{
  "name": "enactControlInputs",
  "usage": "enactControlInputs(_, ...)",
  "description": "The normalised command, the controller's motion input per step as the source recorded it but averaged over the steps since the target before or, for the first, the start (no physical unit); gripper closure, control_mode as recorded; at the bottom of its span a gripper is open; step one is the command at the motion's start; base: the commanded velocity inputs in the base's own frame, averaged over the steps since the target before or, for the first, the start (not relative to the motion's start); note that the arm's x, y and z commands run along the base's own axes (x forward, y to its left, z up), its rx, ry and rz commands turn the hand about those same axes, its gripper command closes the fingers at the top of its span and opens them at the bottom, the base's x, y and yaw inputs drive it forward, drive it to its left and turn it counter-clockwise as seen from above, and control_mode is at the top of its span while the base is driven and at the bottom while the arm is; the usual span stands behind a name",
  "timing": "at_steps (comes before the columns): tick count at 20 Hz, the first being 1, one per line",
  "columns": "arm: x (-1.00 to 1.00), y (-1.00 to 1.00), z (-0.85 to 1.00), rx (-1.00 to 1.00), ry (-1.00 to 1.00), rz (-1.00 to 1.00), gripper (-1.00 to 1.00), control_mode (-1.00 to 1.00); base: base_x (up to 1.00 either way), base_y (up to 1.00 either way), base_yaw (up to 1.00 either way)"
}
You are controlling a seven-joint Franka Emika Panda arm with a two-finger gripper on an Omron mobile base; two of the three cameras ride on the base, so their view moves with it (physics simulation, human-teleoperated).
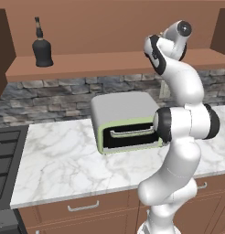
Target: Get the candle and the liquor from the cabinet and move them to the dining counter.
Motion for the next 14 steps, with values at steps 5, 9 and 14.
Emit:
enactControlInputs(5, 0.00, 0.00, 0.00, 0.00, 0.00, 0.00, -1.00, -1.00, 0.00, 0.00, 0.00)
enactControlInputs(9, 0.00, 0.00, 0.00, 0.00, 0.00, 0.00, 1.00, -1.00, 0.00, 0.00, 0.00)
enactControlInputs(14, 0.00, 0.00, 0.00, 0.00, 0.00, 0.00, 1.00, -1.00, 0.00, 0.00, 0.00)
